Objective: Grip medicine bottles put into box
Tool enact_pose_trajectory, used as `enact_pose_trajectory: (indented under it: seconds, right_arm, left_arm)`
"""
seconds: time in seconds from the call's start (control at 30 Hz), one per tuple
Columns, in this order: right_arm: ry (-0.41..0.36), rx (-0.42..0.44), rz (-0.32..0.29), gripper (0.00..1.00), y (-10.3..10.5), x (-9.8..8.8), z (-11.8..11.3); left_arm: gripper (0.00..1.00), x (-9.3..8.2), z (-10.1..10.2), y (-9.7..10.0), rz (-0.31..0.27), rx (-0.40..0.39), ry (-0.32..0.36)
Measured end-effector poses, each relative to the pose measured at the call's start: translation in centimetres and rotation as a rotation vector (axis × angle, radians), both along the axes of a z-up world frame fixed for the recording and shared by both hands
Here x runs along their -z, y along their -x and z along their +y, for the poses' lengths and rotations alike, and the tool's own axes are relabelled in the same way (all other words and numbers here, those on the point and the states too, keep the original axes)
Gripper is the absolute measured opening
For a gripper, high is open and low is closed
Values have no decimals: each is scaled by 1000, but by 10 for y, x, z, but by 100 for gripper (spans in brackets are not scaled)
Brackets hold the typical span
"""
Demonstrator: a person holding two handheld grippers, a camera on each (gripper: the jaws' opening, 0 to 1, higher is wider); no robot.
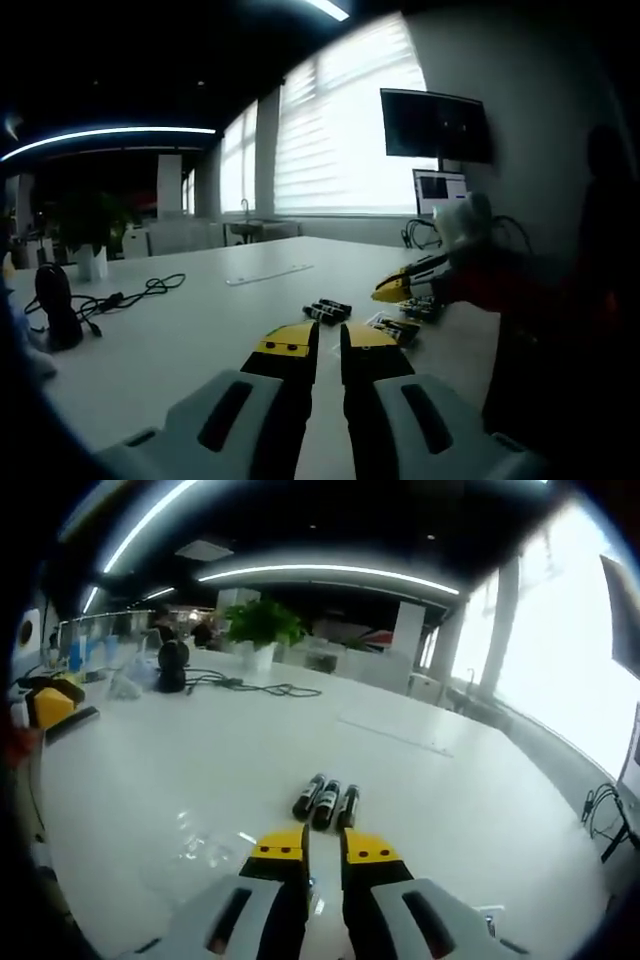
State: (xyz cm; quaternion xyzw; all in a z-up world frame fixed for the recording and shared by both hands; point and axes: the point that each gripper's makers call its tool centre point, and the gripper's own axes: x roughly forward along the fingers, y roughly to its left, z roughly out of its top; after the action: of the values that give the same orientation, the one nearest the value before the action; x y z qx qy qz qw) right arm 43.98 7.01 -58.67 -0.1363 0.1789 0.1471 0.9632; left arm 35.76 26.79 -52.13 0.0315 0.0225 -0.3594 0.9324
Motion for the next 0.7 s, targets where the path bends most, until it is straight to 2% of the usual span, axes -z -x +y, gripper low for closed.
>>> enact_pose_trajectory:
  seconds: [0.27, 0.7]
  right_arm:
    - [13, -7, 14, 10, -17, 1, -3]
    - [-15, -4, 32, 11, -46, 2, -9]
  left_arm:
    - [3, 1, -1, 0, -2, 3, -5]
    - [3, 3, 1, -1, -5, 3, -20]
